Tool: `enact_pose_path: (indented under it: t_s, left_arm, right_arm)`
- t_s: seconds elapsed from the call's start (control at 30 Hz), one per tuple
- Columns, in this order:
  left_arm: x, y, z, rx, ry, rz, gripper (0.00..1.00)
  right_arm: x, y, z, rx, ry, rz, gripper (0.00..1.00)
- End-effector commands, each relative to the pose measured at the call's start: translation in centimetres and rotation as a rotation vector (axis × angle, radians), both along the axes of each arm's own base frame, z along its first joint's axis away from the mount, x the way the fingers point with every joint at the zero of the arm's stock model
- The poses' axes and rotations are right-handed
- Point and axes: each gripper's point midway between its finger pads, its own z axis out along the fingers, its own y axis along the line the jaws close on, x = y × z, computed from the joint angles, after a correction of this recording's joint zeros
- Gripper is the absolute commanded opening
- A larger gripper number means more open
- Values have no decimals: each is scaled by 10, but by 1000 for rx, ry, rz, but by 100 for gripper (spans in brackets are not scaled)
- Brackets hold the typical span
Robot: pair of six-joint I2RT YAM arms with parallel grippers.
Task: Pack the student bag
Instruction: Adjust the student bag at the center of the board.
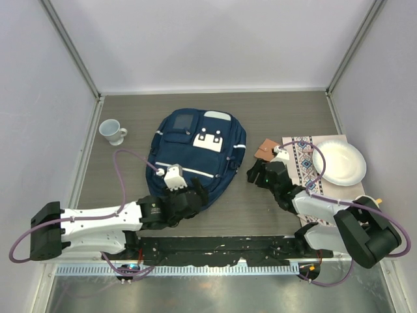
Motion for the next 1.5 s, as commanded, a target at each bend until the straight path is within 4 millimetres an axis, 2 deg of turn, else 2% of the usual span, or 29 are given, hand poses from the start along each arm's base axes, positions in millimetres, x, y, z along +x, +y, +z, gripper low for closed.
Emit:
enact_pose_path:
  t_s: [0.0,0.03,0.17,0.23,0.27,0.43,0.53,0.57,0.63,0.67,0.73,0.77,0.8,0.83,0.87,0.93,1.03,1.07,1.1,1.17,1.2,1.3,1.37,1.4,1.47]
  left_arm:
    - [4,-21,43,24,-68,-116,88]
    - [0,-23,44,34,-55,-145,91]
    - [-8,-8,49,92,-59,-153,90]
    - [-10,-4,55,50,-109,-120,92]
    - [-10,5,51,32,-129,-101,93]
    - [-11,17,50,-50,-138,-65,100]
    - [-13,29,40,-2,-107,-41,100]
    - [-13,32,39,7,-101,-29,99]
    - [-13,34,33,33,-90,-20,100]
    - [-13,34,31,39,-88,-19,100]
    - [-13,30,28,37,-85,-19,99]
    - [-13,30,24,41,-81,-21,100]
    - [-13,29,23,36,-80,-21,100]
    - [-13,26,22,27,-80,-21,100]
    - [-13,26,19,25,-77,-19,100]
    - [-13,27,16,16,-77,-12,99]
    - [-14,34,5,15,-68,8,99]
    - [-13,35,6,1,-73,16,100]
    - [-13,37,5,-13,-73,25,100]
    - [-13,39,4,-30,-81,27,100]
    - [-13,40,4,-25,-87,20,99]
    - [-9,55,2,38,-95,17,99]
    - [-1,66,3,60,-91,33,100]
    - [-1,61,6,29,-75,1,100]
    - [9,69,3,33,-71,11,99]
  right_arm:
    - [8,5,19,43,-72,1,68]
    - [7,5,19,43,-72,1,68]
    - [8,6,22,48,-81,4,68]
    - [6,6,22,50,-76,11,68]
    - [6,6,22,52,-79,10,68]
    - [5,8,23,68,-69,11,68]
    - [9,24,39,135,-60,42,69]
    - [16,31,54,172,-77,49,69]
    - [24,34,65,183,-97,51,70]
    - [34,36,80,193,-123,43,71]
    - [45,36,82,187,-111,37,71]
    - [55,39,94,201,-128,40,72]
    - [61,38,96,209,-122,39,72]
    - [67,38,88,203,-100,34,72]
    - [75,40,93,210,-108,34,72]
    - [86,39,86,210,-86,24,72]
    - [103,39,70,235,-29,0,72]
    - [106,41,54,240,3,4,72]
    - [111,48,58,279,-23,38,72]
    - [115,62,54,332,0,94,72]
    - [115,65,38,331,49,104,72]
    - [115,70,30,346,90,115,57]
    - [103,67,22,362,98,106,39]
    - [102,67,31,376,66,110,26]
    - [92,63,27,377,71,110,14]
